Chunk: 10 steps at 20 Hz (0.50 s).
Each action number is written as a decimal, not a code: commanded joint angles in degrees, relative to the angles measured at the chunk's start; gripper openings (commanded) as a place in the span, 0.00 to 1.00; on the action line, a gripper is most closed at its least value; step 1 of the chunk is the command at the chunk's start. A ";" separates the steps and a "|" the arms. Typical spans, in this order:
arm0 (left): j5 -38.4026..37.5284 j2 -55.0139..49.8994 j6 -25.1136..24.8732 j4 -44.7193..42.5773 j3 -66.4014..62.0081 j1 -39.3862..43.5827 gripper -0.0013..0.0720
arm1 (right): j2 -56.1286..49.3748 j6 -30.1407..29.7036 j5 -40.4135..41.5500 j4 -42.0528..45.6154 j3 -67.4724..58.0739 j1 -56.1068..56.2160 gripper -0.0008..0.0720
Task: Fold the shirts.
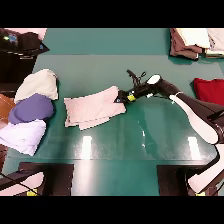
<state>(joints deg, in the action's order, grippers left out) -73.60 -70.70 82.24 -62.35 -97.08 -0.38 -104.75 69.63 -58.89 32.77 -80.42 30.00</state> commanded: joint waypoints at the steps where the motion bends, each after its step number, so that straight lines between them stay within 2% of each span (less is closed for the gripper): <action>1: 0.61 -0.02 -0.15 -1.97 0.02 6.86 0.04 | 3.23 0.07 1.88 4.17 -2.82 -3.76 0.03; 6: 2.75 -0.02 -0.20 -1.95 0.00 15.78 0.04 | 14.82 6.99 -0.24 19.58 -2.86 -23.61 0.03; 10: 6.67 -0.02 -0.15 -1.92 0.00 19.47 0.04 | 20.96 7.04 -0.63 22.73 -2.86 -42.93 0.03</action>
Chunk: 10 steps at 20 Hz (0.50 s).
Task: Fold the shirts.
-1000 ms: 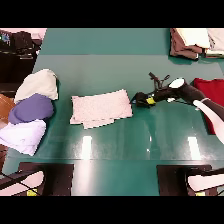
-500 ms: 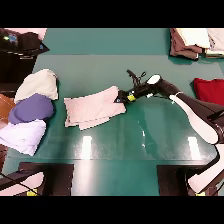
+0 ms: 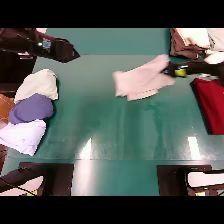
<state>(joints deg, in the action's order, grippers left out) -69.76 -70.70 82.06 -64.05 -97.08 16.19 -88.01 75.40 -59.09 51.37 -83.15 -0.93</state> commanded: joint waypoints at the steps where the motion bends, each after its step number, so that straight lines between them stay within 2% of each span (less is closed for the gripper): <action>1: 3.91 -0.02 0.04 -0.17 0.00 3.45 0.04 | 4.90 1.27 -0.39 4.15 -0.13 -16.26 0.03; 6: 6.21 -0.02 0.35 0.35 0.00 3.82 0.04 | 4.72 1.20 2.71 2.32 -0.13 -31.63 0.03; 10: 5.75 -0.61 0.50 0.39 0.13 3.82 0.04 | 4.26 1.05 8.50 -2.29 -0.20 -34.51 0.03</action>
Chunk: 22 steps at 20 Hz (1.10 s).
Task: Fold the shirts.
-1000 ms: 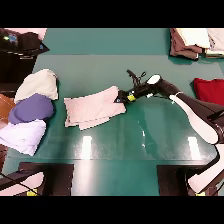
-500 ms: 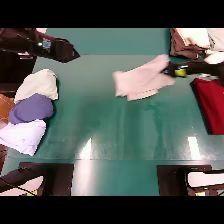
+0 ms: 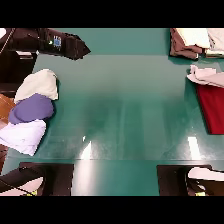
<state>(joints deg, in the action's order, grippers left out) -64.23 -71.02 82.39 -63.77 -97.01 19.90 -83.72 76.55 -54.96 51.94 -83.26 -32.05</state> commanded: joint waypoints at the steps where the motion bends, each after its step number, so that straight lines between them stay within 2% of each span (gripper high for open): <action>1: 0.28 -0.28 0.17 0.11 0.31 0.11 0.04 | 0.02 -0.11 5.16 -3.52 -0.83 -3.23 0.03; 5: 0.11 -0.37 0.15 0.09 0.35 0.11 0.04 | 0.04 -0.11 1.88 -3.89 -9.42 -1.84 0.03; 11: -2.78 -0.39 0.09 0.02 0.35 0.11 0.04 | 1.01 0.39 -11.98 -2.56 -17.35 -4.24 0.03; 14: -4.35 -0.39 0.02 -0.13 0.35 0.11 0.04 | 4.11 1.68 -17.75 8.96 -13.94 -5.03 0.03; 17: -4.37 -0.39 -0.33 -0.13 0.35 0.11 0.04 | 8.55 2.64 -20.24 19.15 -4.63 -5.38 0.03; 20: -4.37 -0.39 -0.37 -0.13 0.35 0.11 0.04 | 12.76 3.56 -22.16 23.89 5.62 -8.11 0.04; 21: -4.37 -0.39 -0.37 -0.13 0.35 0.11 0.04 | 13.84 3.56 -23.32 24.81 8.37 -9.73 0.17; 22: -4.39 -0.39 -0.39 -0.13 0.35 0.11 0.04 | 14.64 3.56 -23.82 24.65 10.54 -11.34 0.55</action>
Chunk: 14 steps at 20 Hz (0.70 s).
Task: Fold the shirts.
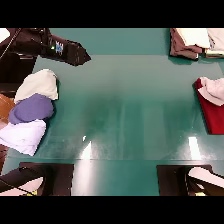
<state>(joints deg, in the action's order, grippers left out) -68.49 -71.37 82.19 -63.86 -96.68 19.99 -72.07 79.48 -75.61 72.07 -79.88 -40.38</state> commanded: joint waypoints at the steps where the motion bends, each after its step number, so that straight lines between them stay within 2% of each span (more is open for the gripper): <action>1: -0.11 -0.04 -0.20 -0.04 0.02 0.02 0.04 | 3.93 0.63 -3.21 4.42 9.05 -4.81 0.94; 2: -0.13 -0.04 -0.17 -0.04 0.02 0.02 0.04 | 4.81 0.63 -3.08 4.02 9.97 -6.12 0.97; 4: -0.13 -0.04 -0.17 -0.04 0.02 0.02 0.05 | 7.04 0.59 -2.05 0.46 10.16 -7.08 0.97; 7: 0.20 -0.04 -0.17 -0.07 0.02 0.02 0.04 | 11.26 0.59 0.72 -9.90 10.16 -3.54 0.97; 9: 0.28 -0.04 -0.15 -0.55 0.02 0.02 0.05 | 13.42 0.59 1.14 -13.79 10.16 2.49 0.97; 13: 0.50 -0.04 -0.11 -0.02 0.02 0.02 0.04 | 15.43 0.59 1.33 -13.94 10.19 19.26 0.97; 14: 0.52 -0.04 -0.11 -0.02 0.02 0.02 0.04 | 15.54 0.59 2.10 -13.94 10.16 23.78 0.92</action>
<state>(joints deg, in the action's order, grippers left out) -68.14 -71.40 82.04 -64.03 -96.68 19.99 -57.87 80.09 -74.63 59.99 -69.80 -26.94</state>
